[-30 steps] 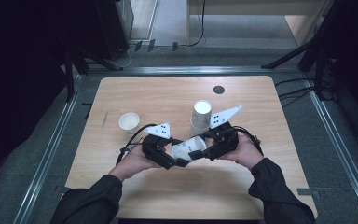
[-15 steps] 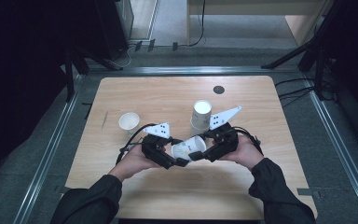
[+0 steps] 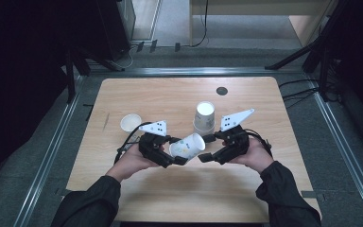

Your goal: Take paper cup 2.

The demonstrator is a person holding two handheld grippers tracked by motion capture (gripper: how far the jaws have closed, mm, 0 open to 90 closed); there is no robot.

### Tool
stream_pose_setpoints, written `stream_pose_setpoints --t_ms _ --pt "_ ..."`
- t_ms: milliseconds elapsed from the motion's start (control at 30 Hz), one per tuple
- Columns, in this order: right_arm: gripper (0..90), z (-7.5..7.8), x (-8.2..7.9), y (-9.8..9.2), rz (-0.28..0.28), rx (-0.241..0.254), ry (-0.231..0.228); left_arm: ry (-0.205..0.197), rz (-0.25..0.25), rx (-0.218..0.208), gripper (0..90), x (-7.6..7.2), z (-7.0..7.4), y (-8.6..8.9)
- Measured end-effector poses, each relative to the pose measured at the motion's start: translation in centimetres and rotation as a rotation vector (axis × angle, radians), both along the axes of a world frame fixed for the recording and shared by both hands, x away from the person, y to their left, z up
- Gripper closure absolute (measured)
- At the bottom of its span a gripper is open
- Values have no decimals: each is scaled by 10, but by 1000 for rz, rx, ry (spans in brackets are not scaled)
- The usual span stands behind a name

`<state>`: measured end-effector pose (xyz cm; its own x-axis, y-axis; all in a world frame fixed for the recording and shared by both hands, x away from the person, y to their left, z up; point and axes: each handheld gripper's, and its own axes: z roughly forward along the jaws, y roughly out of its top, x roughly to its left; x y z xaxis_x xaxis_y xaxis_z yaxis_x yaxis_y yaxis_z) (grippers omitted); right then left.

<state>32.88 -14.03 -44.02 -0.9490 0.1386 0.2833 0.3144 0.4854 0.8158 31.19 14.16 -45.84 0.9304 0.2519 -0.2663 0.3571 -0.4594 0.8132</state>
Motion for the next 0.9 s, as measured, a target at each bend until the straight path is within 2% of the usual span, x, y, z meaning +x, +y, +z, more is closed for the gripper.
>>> stream_pose_setpoints --t_ms 333,633,800,900 --pt "262 -12 -6 -3 -13 -65 -9 2 11 42 225 -1 5 6" --pt "277 -17 -9 -4 -26 -85 -25 34 14 86 225 0 7 13" --pt "289 -23 -13 -8 -60 -104 -64 34 6 160 224 2 11 15" --pt "297 -27 -14 -9 -61 -113 -48 31 -2 178 225 5 13 16"
